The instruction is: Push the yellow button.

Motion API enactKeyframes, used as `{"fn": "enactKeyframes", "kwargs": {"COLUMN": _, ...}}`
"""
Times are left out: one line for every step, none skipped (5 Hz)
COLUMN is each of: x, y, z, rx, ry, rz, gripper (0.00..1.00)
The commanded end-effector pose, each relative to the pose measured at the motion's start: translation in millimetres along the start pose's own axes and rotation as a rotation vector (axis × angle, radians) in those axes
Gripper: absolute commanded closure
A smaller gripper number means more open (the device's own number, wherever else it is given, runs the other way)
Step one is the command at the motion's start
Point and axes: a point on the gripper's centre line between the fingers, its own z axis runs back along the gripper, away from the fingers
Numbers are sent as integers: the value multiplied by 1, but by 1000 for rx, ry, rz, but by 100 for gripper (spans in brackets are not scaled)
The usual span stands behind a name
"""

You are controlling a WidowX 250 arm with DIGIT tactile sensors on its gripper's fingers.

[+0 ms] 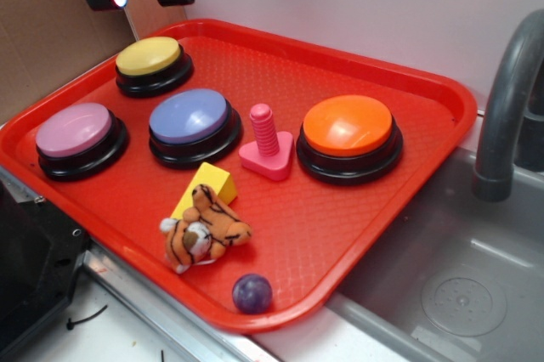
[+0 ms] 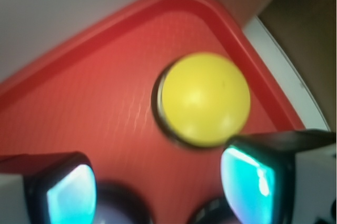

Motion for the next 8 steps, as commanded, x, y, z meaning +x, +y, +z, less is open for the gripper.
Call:
{"fn": "enactKeyframes", "kwargs": {"x": 26, "y": 15, "z": -25, "rx": 34, "ry": 10, "rz": -27, "gripper": 0}}
{"fn": "enactKeyframes", "kwargs": {"x": 20, "y": 20, "z": -42, "rx": 86, "ry": 36, "rz": -75, "gripper": 0}}
{"fn": "enactKeyframes", "kwargs": {"x": 18, "y": 16, "z": -43, "rx": 105, "ry": 31, "rz": -122, "gripper": 0}}
{"fn": "enactKeyframes", "kwargs": {"x": 12, "y": 3, "z": -35, "rx": 137, "ry": 57, "rz": -103, "gripper": 0}}
{"fn": "enactKeyframes", "kwargs": {"x": 1, "y": -12, "z": -30, "rx": 125, "ry": 121, "rz": -142, "gripper": 0}}
{"fn": "enactKeyframes", "kwargs": {"x": 1, "y": -11, "z": -13, "rx": 102, "ry": 104, "rz": -138, "gripper": 0}}
{"fn": "enactKeyframes", "kwargs": {"x": 9, "y": -3, "z": 8, "rx": 79, "ry": 62, "rz": -117, "gripper": 0}}
{"fn": "enactKeyframes", "kwargs": {"x": 15, "y": 9, "z": 13, "rx": 82, "ry": 30, "rz": -97, "gripper": 0}}
